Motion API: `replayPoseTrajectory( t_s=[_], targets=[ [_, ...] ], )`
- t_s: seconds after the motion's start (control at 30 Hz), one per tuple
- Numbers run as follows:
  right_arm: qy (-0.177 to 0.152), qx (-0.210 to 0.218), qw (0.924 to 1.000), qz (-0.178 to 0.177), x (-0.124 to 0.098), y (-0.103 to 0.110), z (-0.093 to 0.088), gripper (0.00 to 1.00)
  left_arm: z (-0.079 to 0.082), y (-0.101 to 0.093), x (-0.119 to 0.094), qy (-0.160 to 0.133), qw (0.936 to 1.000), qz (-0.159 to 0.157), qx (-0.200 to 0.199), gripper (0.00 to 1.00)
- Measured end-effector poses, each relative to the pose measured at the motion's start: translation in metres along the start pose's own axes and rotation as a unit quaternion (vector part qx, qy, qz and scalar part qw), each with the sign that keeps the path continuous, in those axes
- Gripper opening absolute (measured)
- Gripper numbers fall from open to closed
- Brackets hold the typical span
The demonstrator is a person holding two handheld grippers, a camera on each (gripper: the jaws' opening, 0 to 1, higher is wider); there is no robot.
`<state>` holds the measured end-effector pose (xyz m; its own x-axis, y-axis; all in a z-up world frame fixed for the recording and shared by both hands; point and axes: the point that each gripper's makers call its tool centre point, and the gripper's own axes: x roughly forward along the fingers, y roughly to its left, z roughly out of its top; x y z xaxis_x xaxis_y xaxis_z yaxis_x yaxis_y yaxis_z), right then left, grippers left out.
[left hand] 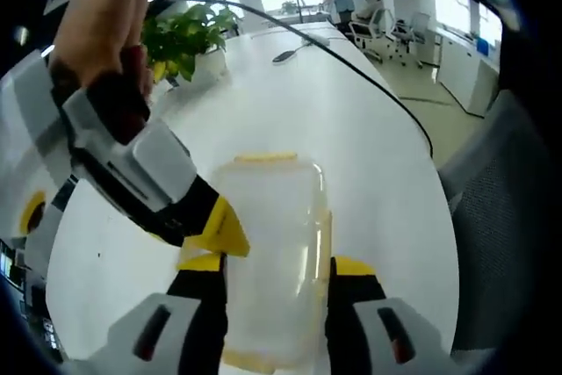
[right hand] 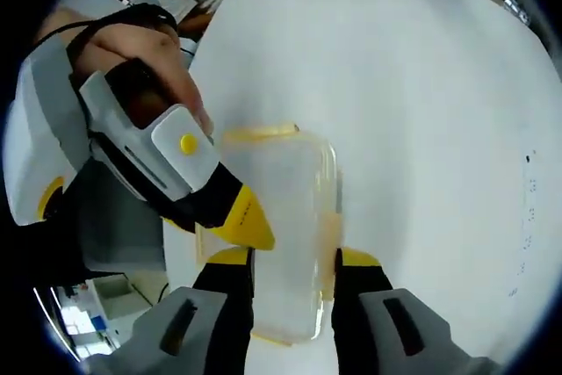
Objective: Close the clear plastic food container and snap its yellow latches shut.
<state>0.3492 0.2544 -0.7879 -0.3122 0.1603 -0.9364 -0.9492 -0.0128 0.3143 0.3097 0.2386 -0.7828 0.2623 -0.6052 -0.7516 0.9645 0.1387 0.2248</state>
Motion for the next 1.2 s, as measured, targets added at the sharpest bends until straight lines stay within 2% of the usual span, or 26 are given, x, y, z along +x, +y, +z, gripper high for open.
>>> replayPoseTrajectory(
  t_s=[0.3, 0.5, 0.63, 0.67, 0.7, 0.83, 0.93, 1.03, 1.13, 1.17, 1.2],
  targets=[
    [-0.014, -0.001, 0.9999, 0.007, -0.001, -0.001, 0.002, 0.33, 0.002, 0.001, -0.001, 0.004, 0.9999, 0.007, 0.006, 0.4],
    [-0.031, -0.029, 0.9988, -0.025, -0.004, 0.001, 0.003, 0.33, 0.003, 0.001, -0.001, 0.007, 0.9998, 0.01, 0.012, 0.4],
    [-0.042, -0.01, 0.9985, -0.034, -0.005, 0.001, 0.002, 0.34, 0.004, 0.001, -0.002, 0.013, 0.9997, 0.005, 0.02, 0.41],
    [-0.046, -0.008, 0.9983, -0.036, -0.005, 0.001, 0.002, 0.34, 0.005, 0.002, -0.002, 0.012, 0.9998, 0.003, 0.016, 0.41],
    [-0.051, -0.007, 0.9979, -0.04, -0.006, 0.003, 0.001, 0.34, 0.007, 0.0, -0.003, 0.011, 0.9999, -0.001, -0.005, 0.42],
    [-0.073, -0.02, 0.9953, -0.061, -0.008, 0.004, 0.002, 0.35, 0.007, -0.007, -0.004, 0.017, 0.9996, -0.02, -0.003, 0.5],
    [-0.085, -0.05, 0.9894, -0.107, -0.011, -0.008, 0.005, 0.52, 0.0, -0.008, -0.004, 0.038, 0.9989, -0.023, -0.017, 0.7],
    [-0.094, -0.042, 0.9895, -0.102, -0.011, -0.006, 0.002, 0.62, -0.003, -0.004, -0.008, 0.039, 0.9987, -0.014, -0.029, 0.86],
    [-0.142, -0.027, 0.9842, -0.101, -0.016, -0.001, 0.009, 0.78, 0.001, 0.0, -0.011, 0.03, 0.9988, -0.009, -0.037, 0.98],
    [-0.156, -0.024, 0.9815, -0.109, -0.019, -0.001, 0.011, 0.84, 0.0, 0.0, -0.013, 0.03, 0.9988, -0.009, -0.037, 0.99],
    [-0.181, -0.028, 0.9751, -0.125, -0.027, -0.003, 0.015, 0.88, 0.0, 0.002, -0.013, 0.033, 0.9988, -0.007, -0.036, 0.99]
  ],
)
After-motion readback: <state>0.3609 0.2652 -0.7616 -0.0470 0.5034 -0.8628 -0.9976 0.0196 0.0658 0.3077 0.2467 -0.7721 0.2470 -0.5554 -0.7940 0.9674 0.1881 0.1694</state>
